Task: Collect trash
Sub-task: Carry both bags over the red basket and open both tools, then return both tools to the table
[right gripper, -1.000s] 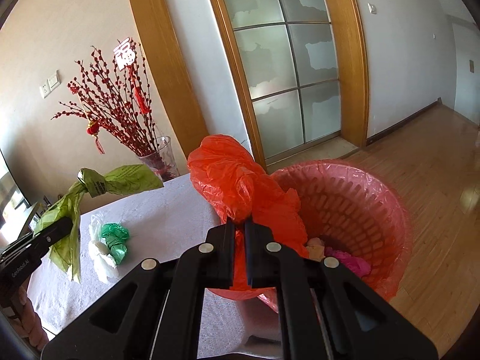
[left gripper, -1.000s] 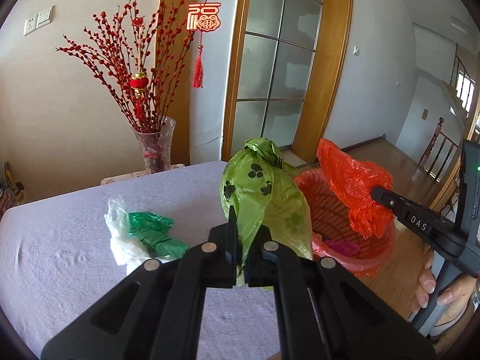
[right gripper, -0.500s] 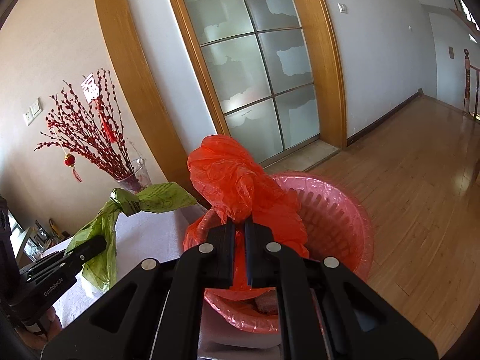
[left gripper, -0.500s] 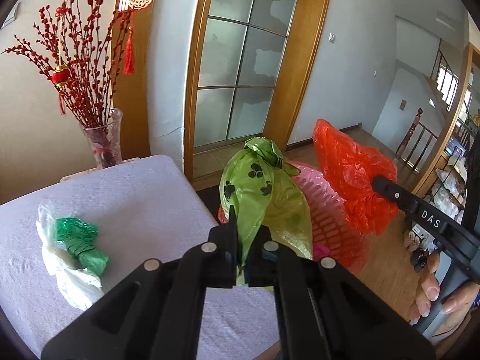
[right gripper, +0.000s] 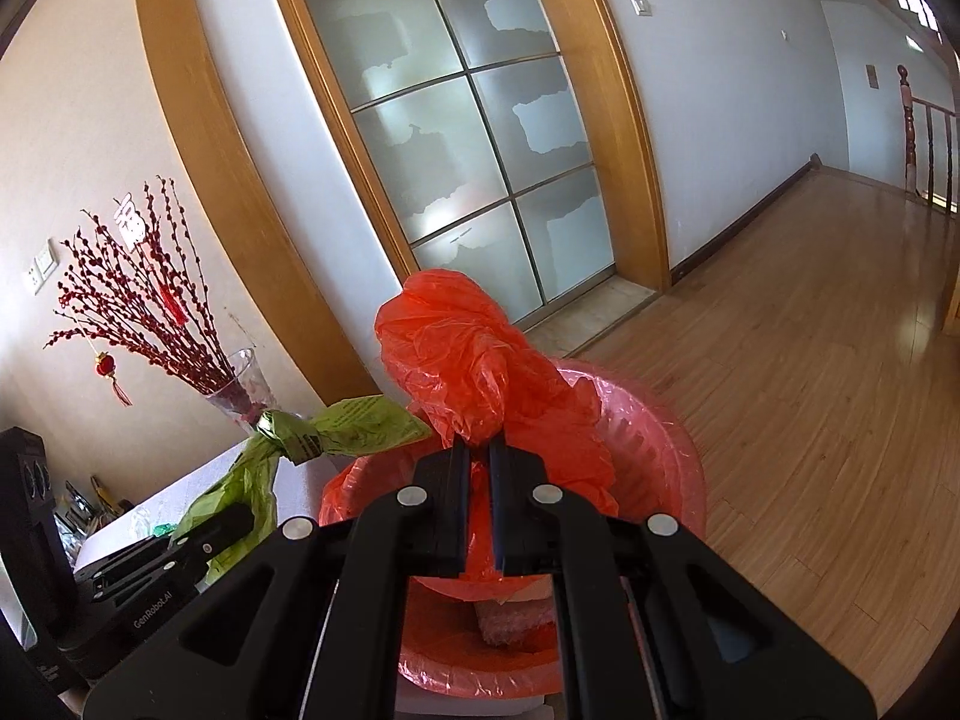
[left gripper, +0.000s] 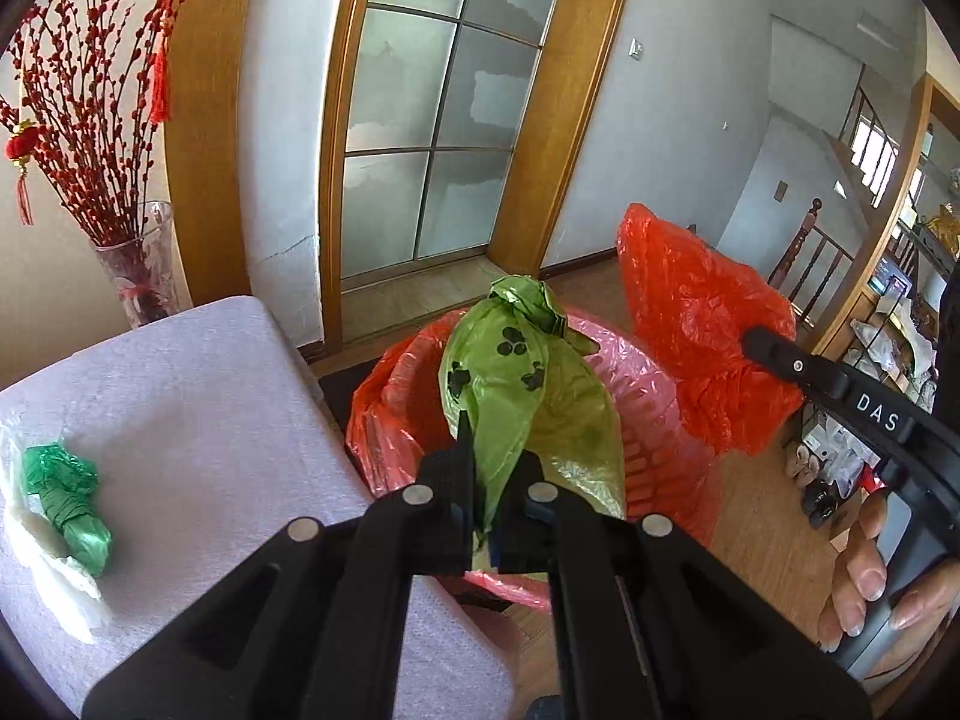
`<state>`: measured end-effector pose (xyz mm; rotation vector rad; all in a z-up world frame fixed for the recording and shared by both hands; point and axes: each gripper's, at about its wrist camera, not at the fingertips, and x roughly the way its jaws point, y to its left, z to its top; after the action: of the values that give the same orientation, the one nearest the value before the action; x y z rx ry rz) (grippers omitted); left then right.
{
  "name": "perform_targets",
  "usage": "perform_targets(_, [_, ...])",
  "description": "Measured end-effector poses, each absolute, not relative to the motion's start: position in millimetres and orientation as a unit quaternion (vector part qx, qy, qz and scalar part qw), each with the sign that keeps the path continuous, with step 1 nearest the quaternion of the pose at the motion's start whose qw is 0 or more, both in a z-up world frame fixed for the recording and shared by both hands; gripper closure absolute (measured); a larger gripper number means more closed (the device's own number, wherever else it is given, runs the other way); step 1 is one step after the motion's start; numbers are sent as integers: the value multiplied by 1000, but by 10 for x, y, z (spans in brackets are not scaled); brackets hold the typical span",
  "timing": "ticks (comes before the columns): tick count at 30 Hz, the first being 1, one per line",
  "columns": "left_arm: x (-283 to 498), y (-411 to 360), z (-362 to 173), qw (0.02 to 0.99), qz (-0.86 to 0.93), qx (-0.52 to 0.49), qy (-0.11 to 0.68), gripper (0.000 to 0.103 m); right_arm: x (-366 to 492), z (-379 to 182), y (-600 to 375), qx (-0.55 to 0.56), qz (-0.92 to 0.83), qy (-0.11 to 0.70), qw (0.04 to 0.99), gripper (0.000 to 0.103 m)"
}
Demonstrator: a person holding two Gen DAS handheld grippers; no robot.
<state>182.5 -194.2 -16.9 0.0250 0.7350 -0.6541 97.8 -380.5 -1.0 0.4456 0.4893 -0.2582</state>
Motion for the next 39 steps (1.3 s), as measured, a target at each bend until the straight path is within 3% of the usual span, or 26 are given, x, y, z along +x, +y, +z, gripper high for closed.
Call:
perform_targets(3, [1833, -2079, -247, 878, -320, 19, 356, 94, 1019, -33, -3848, 218, -130, 236, 938, 93])
perform_targets(5, [1844, -2137, -323, 875, -317, 23, 364, 75, 1061, -92, -3889, 219, -135, 242, 936, 79])
perform_targets(6, [1858, -2146, -366, 875, -314, 22, 368, 70, 1071, -124, -3908, 221, -136, 246, 934, 76])
perform_targets(11, [1864, -2084, -480, 875, -300, 27, 379, 64, 995, -251, -3939, 223, -142, 257, 930, 67])
perform_targets(20, [1694, -1445, -353, 908, -238, 11, 346, 55, 1071, -178, -3530, 189, -102, 269, 939, 67])
perform_targets(28, [1606, -380, -202, 941, -131, -3, 313, 51, 1366, -193, -2633, 142, -12, 301, 943, 67])
perform_targets(39, [1867, 796, -363, 936, -24, -43, 348, 44, 1591, -225, -1712, 98, 62, 325, 939, 67])
